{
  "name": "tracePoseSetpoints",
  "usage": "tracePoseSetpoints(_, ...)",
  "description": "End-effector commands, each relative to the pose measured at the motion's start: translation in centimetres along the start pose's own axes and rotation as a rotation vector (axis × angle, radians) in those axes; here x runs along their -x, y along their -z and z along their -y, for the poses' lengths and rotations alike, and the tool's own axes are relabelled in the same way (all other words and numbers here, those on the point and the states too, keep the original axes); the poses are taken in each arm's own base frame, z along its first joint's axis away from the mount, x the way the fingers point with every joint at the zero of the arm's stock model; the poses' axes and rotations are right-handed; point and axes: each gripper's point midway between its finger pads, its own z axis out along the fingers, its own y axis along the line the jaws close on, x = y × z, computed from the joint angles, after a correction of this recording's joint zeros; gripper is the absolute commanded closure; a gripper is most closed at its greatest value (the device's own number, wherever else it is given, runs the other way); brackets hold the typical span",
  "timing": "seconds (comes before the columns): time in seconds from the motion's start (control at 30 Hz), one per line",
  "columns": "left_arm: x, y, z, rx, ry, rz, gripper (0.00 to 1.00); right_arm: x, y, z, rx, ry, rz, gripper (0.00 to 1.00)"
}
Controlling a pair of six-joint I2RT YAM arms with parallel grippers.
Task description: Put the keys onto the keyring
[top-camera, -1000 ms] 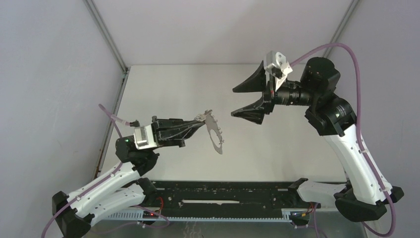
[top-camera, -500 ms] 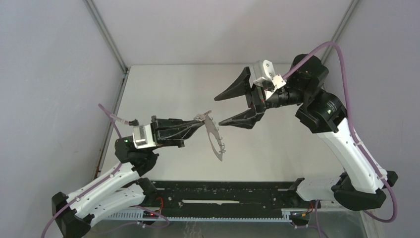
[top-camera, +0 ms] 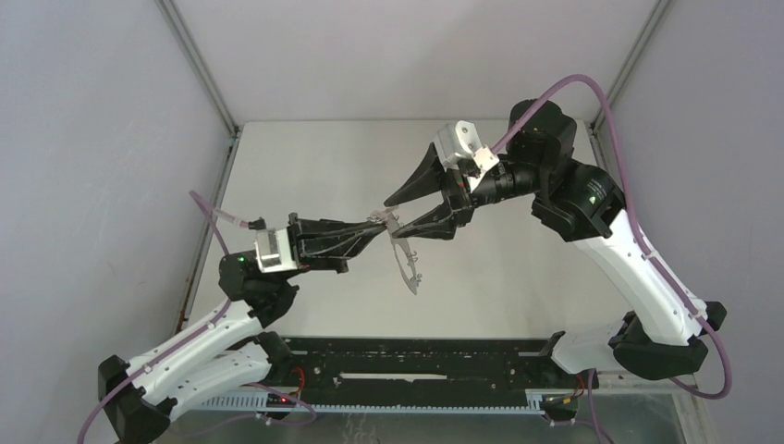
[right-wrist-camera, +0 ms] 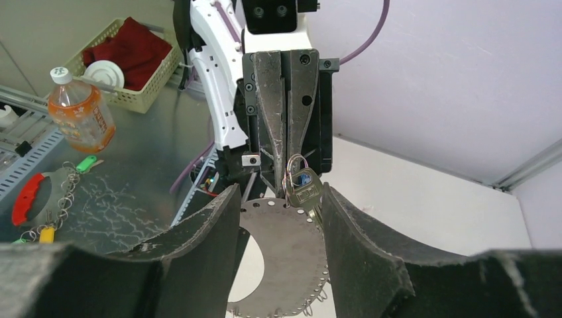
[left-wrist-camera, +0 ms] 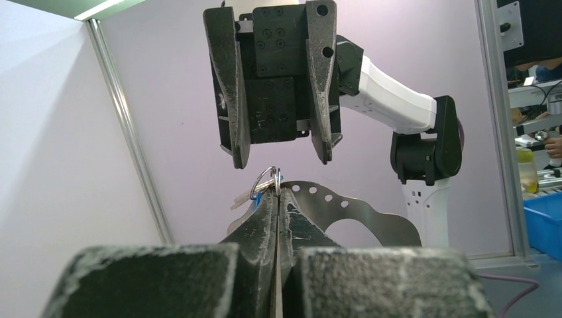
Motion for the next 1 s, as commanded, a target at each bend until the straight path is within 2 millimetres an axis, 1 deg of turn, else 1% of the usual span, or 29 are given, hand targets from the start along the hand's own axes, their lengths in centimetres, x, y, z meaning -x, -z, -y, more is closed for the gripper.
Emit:
tracePoseSetpoints(0.0,3.1,-1.1,-0.6,0.017,-0.031,0.077,1.0,0.7,0.1,-0.1,-0.001,0.034,0.001,0.44)
tracePoseSetpoints(0.13,3.0,-1.2,-0.7,0.018,-0.031,0.074,1.0,0.5,0.2,-0.2,0.01,0.028,-0.002,0.48)
tracePoseSetpoints(0.23,3.0,-1.4,-0.8,0.016,-0.033,0.074,1.0,0.2,0.2,0.1,0.006,0.021,-0.006,0.51)
tracePoseSetpoints(0.47,2.9,-1.4,-0.8,0.013,-0.032,0.074,1.0,0.1,0.3,0.4,0.017,0.005,0.001,0.61)
tracePoseSetpoints(0.63,2.8,-1.4,-0.8,0.012,-0.031,0.073,1.0,-0.1,0.3,0.4,0.029,-0.008,-0.002,0.65)
tracePoseSetpoints(0.87,2.5,-1.3,-0.6,0.0,-0.034,0.066,1.0,-0.9,-0.1,0.8,0.017,-0.035,-0.026,0.66)
tracePoseSetpoints(0.93,2.4,-1.3,-0.5,-0.002,-0.036,0.064,1.0,-1.1,-0.1,1.0,0.008,-0.042,-0.037,0.71)
tracePoseSetpoints(0.97,2.4,-1.3,-0.5,-0.006,-0.036,0.063,1.0,-1.2,-0.1,1.0,0.006,-0.048,-0.042,0.74)
